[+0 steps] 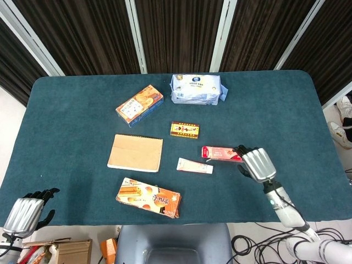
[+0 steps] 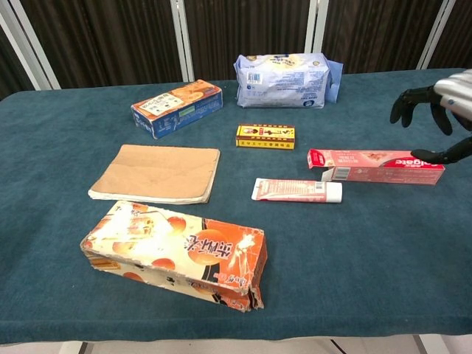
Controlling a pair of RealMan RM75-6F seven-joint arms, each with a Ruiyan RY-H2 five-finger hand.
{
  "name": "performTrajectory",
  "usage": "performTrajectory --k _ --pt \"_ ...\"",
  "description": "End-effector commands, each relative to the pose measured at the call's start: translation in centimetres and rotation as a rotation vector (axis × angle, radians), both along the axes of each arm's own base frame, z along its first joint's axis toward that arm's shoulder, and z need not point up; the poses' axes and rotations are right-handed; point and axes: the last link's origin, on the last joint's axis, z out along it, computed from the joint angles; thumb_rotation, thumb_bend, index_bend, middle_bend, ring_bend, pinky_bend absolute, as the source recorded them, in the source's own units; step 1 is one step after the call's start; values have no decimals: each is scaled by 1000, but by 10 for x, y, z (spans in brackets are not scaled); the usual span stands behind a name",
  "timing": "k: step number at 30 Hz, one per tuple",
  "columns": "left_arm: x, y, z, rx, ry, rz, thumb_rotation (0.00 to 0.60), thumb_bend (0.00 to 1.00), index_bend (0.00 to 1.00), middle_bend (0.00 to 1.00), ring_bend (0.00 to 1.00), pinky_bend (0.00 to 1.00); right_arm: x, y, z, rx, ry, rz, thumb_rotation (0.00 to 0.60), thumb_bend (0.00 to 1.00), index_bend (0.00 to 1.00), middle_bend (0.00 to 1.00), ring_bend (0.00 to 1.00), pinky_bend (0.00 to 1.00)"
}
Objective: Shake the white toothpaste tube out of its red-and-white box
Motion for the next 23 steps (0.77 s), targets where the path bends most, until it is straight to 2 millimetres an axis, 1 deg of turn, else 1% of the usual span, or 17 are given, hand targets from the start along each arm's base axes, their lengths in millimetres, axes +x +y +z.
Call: performTrajectory --k 1,2,4,7,10,13,17,20,23 --pt "0 0 1 13 4 -5 600 359 308 408 412 487 -3 46 28 -7 -100 -46 600 216 353 385 280 255" --pt "0 0 2 20 7 -7 600 359 308 408 412 487 -5 53 32 -17 -95 -63 600 216 324 365 257 228" --pt "0 0 3 40 15 -9 600 360 308 408 412 487 -10 63 39 -43 -68 -92 600 217 258 322 227 205" --pt "0 0 5 71 25 -18 600 360 308 406 409 486 -20 72 45 -68 -40 -159 600 216 166 252 181 192" --pt "1 1 7 103 24 -36 600 359 308 384 382 470 -26 77 49 -61 -48 -221 600 217 89 191 130 191" --pt "0 1 7 114 25 -47 600 359 307 362 347 449 -29 78 50 -59 -49 -240 600 216 67 174 113 191" --pt "0 0 7 129 21 -64 600 360 293 298 284 430 -31 81 50 -53 -58 -256 600 216 65 174 113 191" --pt "-1 0 8 135 19 -68 600 360 291 270 262 423 -30 82 49 -49 -72 -250 600 216 65 174 113 190" --pt "-1 0 8 132 12 -66 600 359 291 268 261 424 -31 82 48 -41 -79 -250 600 216 66 174 113 190"
